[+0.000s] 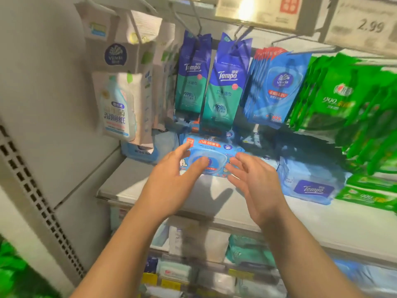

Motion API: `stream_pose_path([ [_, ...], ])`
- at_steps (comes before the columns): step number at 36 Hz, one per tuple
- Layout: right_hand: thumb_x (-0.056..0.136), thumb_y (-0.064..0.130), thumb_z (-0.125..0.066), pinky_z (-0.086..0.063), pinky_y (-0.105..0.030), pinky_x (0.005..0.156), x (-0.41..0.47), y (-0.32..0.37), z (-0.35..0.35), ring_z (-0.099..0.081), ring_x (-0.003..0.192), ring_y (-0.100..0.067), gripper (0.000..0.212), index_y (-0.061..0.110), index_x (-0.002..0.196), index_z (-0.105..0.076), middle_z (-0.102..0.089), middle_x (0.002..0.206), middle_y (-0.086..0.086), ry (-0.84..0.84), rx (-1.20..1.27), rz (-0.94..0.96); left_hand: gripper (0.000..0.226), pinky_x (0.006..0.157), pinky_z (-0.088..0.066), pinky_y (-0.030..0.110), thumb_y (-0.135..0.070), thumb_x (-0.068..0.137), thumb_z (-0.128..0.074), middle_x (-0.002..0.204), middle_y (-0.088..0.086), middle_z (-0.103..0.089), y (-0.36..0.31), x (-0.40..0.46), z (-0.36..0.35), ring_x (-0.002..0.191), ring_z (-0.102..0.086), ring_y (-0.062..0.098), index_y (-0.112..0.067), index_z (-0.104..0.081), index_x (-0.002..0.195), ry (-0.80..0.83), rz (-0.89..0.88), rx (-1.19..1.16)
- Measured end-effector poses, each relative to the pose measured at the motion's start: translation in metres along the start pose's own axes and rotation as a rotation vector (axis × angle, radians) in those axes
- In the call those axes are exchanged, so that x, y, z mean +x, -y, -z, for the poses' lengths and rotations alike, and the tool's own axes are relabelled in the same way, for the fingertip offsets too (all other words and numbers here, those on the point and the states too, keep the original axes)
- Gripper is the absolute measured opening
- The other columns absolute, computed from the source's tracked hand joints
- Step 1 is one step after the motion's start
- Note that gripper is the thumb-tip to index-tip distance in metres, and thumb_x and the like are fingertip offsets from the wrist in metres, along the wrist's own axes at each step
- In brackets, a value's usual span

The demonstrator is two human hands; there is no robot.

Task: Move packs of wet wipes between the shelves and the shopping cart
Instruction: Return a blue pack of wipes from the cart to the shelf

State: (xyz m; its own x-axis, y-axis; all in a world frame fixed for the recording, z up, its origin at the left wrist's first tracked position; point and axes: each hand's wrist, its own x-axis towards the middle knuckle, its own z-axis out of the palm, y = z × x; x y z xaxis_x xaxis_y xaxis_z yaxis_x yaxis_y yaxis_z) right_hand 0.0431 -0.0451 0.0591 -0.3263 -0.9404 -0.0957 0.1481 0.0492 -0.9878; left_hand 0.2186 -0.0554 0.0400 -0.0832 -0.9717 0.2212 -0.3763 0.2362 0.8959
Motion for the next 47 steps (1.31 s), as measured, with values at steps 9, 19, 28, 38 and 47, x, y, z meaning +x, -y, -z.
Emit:
stream_pose_path([
  [9,0.097,0.018,-0.062,-0.052,-0.034,0.088,-0.057,-0.007,0.07,-0.071,0.102,-0.02,0.017,0.012,0.111,-0.07,-0.075,0.109,-0.007,-0.014,0.037,-0.01,0.101,0.114,-0.037,0.033,-0.082,0.067,-0.041,0.146,-0.014,-0.054,-0.033,-0.086,-0.026,0.133,-0.047,0.002,-0.03,-0.044,0.153,-0.061,0.077,0.141],
  [19,0.064,0.057,-0.065,-0.05,-0.043,0.101,-0.134,-0.036,0.134,-0.071,0.101,-0.019,0.038,0.029,0.088,-0.076,-0.077,0.098,0.004,0.051,-0.137,0.023,0.077,0.11,-0.042,0.036,-0.078,0.082,-0.054,0.146,-0.023,-0.051,-0.051,-0.211,-0.054,0.133,-0.049,0.003,-0.041,-0.046,0.148,-0.133,0.175,0.234],
  [28,0.096,0.035,-0.061,-0.041,-0.007,0.077,-0.195,-0.059,0.142,-0.056,0.094,0.012,0.032,0.024,0.126,-0.066,-0.065,0.11,0.018,0.216,-0.349,0.079,0.075,0.106,-0.033,0.03,-0.071,0.088,-0.054,0.153,-0.018,-0.046,-0.055,-0.304,-0.027,0.138,-0.041,0.003,-0.039,-0.04,0.155,-0.26,0.31,0.313],
  [38,0.097,0.042,-0.056,-0.042,-0.026,0.093,-0.27,-0.059,0.091,-0.056,0.113,-0.004,0.039,0.033,0.135,-0.057,-0.06,0.133,0.016,0.355,-0.588,0.149,0.09,0.116,-0.039,0.045,-0.088,0.079,-0.045,0.157,-0.023,-0.04,-0.041,-0.387,0.046,0.142,-0.04,0.005,-0.044,-0.031,0.157,-0.371,0.424,0.317],
  [47,0.098,0.038,-0.054,-0.033,-0.044,0.118,-0.357,-0.072,-0.021,-0.045,0.137,-0.021,0.051,0.024,0.146,-0.048,-0.048,0.15,0.004,0.536,-0.947,0.54,0.081,0.113,-0.035,0.04,-0.074,0.085,-0.059,0.16,-0.014,-0.038,-0.018,-0.477,0.144,0.145,-0.037,0.011,-0.044,-0.033,0.156,-0.547,0.537,0.309],
])
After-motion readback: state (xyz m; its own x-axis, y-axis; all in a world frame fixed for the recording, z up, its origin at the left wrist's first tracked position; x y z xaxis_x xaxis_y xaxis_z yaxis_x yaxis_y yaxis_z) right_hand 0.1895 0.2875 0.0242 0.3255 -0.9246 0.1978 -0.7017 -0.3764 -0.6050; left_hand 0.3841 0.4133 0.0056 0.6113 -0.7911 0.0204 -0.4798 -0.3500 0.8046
